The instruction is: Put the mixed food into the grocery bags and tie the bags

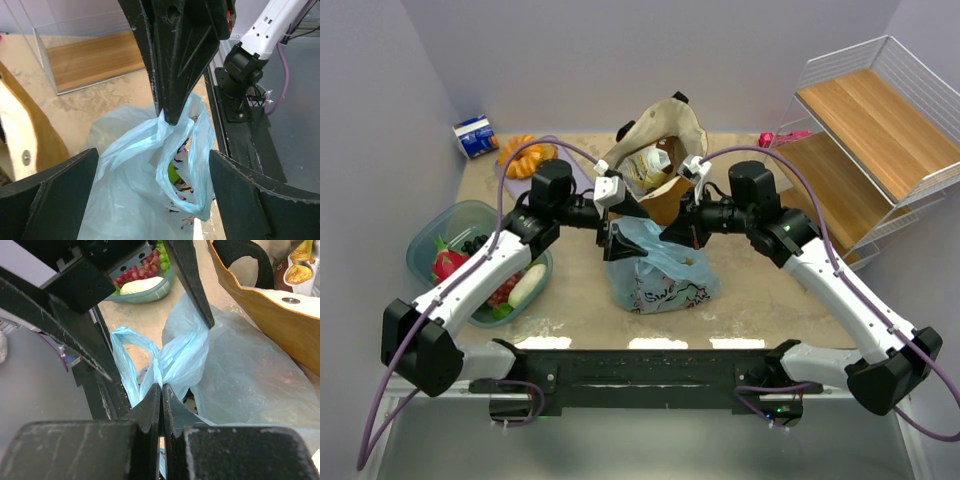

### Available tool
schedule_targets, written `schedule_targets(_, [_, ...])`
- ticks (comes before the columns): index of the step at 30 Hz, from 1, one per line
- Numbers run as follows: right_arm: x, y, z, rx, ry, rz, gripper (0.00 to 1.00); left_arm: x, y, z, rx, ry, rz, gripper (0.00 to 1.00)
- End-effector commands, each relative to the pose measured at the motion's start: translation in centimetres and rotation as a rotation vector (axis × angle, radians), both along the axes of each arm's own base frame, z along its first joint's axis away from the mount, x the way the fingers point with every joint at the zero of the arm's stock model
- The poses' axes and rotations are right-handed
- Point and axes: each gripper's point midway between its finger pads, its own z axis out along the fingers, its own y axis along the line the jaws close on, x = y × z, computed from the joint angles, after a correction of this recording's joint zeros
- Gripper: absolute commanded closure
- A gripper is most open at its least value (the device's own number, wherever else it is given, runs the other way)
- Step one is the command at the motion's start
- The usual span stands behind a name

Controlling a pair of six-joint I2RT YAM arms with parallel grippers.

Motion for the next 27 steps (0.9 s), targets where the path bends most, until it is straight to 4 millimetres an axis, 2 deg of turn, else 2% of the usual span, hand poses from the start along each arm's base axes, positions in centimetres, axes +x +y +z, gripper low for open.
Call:
schedule_targets(1, [-0.1, 0.1, 1.8, 0.032, -0.024, 0.015, 1.0, -1.0, -0.6, 0.6, 0.023, -0.015, -0.032, 0.0])
schedule_targets(8, [-0.1, 0.1, 1.7, 0.031, -0.021, 0.013, 1.0, -1.0, -1.3, 0.2, 0.076, -0.032, 0.007, 0.0])
schedule_targets(12, [-0.1, 0.1, 1.9, 0.035, -0.024, 0.014, 1.0, -0.3, -1.5, -1.1, 0.154, -0.062, 0.069, 0.0])
schedule_targets(19, [-0.2, 0.1, 2.3, 0.045, -0.027, 0.011, 1.0, 1.3, -1.5, -1.6, 0.185, -0.102, 0.141, 0.0])
schedule_targets(24, [-0.6, 0.0, 2.7, 0.055, -0.016, 0.012, 1.0, 2.3, -1.4, -1.8, 0.187, -0.114, 0.2, 0.12])
schedule_targets(27, [-0.8, 0.0, 3.2, 0.07, -0.015, 0.011, 1.0, 2.7, -1.3, -2.2, 0.195, -0.113, 0.219, 0.25])
